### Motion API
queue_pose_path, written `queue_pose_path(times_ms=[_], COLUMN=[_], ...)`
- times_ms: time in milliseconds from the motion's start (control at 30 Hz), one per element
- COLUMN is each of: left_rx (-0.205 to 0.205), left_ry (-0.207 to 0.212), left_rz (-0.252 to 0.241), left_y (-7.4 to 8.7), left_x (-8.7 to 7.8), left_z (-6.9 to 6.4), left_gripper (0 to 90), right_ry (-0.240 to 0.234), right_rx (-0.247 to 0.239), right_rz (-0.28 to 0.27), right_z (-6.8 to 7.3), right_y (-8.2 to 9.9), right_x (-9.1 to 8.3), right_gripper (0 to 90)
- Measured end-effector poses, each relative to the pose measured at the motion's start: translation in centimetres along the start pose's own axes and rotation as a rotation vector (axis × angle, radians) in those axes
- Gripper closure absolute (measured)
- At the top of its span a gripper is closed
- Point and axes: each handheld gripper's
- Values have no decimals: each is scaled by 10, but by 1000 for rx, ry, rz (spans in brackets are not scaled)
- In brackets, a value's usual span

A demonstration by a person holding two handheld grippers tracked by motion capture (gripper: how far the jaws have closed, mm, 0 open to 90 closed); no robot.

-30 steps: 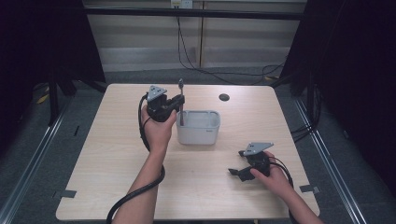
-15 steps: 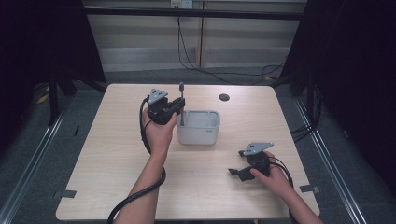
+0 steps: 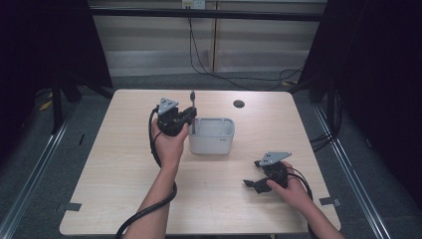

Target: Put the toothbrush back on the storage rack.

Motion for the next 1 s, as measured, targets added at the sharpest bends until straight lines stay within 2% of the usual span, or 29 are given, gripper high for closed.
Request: queue_pose_path(times_ms=[1000], left_rx=[-6], left_ry=[-14], left_rz=[18], left_y=[19], left_x=[2], left_z=[0], left_gripper=[810], right_ry=[0], right_rx=[-1], right_rz=[0], right_z=[0], right_y=[0], right_x=[0], right_gripper=[136])
Point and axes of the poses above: each handheld gripper's, and its own axes: x roughly forward along the jaws, y roughly out of its underside, z roughly to its left, and after that the axes turned 7 degrees about y, right-handed
